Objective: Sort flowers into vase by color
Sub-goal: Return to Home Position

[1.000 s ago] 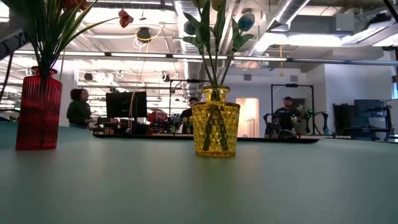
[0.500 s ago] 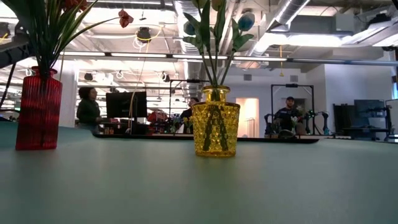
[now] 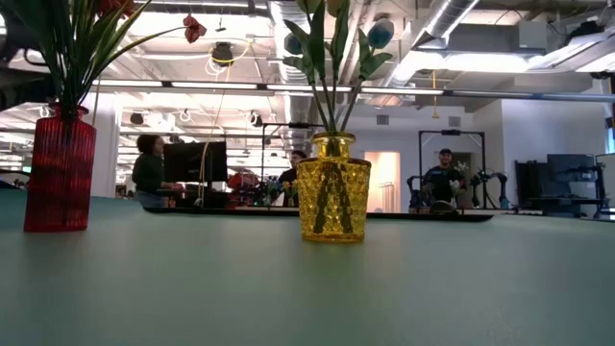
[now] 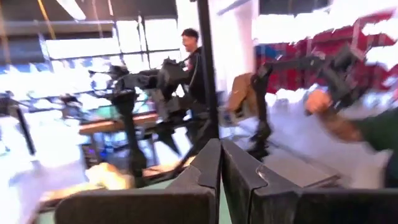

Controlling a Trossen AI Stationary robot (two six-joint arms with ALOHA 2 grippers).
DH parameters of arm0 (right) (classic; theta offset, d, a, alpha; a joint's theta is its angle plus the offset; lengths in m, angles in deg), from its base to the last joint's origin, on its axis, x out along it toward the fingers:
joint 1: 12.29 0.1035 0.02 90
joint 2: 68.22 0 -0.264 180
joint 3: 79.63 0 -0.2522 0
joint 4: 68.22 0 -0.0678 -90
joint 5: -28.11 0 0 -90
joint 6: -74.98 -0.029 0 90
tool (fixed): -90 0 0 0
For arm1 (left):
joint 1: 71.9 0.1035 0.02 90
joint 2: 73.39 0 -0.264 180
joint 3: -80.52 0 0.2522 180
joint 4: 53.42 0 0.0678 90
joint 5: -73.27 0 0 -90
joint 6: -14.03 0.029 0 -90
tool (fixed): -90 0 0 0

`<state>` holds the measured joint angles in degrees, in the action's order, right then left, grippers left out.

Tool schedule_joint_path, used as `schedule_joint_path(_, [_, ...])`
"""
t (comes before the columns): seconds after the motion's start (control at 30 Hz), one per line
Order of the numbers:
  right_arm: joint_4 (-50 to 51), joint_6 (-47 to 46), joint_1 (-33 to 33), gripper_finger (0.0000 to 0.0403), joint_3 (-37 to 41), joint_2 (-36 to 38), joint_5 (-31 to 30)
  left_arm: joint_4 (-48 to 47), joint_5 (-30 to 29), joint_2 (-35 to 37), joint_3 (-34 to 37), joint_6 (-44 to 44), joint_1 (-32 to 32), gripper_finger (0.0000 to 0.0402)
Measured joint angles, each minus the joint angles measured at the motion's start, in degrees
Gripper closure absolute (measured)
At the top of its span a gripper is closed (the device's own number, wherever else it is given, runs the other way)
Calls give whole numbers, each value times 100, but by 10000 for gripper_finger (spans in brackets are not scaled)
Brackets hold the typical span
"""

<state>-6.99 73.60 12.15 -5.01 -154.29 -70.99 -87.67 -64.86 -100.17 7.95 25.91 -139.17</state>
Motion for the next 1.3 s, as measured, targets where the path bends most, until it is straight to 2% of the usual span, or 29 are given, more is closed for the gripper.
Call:
schedule_joint_path(0.13, [-1413,-9,244,159,1675,1249,-105,544,124,185,209,605,373,401])
schedule_joint_path(0.2, [-2146,97,321,159,2497,1869,-167,808,314,315,259,694,565,401])
schedule_joint_path(0.3, [-3199,173,361,159,3574,2727,-178,877,251,389,372,677,795,401])
schedule_joint_path(0.4, [-4046,178,321,159,4403,3424,-307,892,241,335,494,798,997,401])
schedule_joint_path(0.53, [-4652,266,228,159,5135,4042,-326,1211,371,376,746,627,1328,401])
schedule_joint_path(0.63, [-4905,282,169,159,5437,4314,-321,1121,558,299,1051,375,1597,401])
schedule_joint_path(0.9, [-5003,124,214,159,5647,4431,-302,1866,1576,23,1420,324,2754,401])
schedule_joint_path(1.0, [-4874,-1,200,159,5647,4337,-302,2179,2305,-268,1454,346,3406,401])
schedule_joint_path(1.13, [-4793,-8,204,159,5647,4257,-303,2617,2753,-676,1436,336,4414,401])
schedule_joint_path(1.3, [-4571,108,204,159,5647,4406,-312,2355,3547,-884,907,194,5600,401])
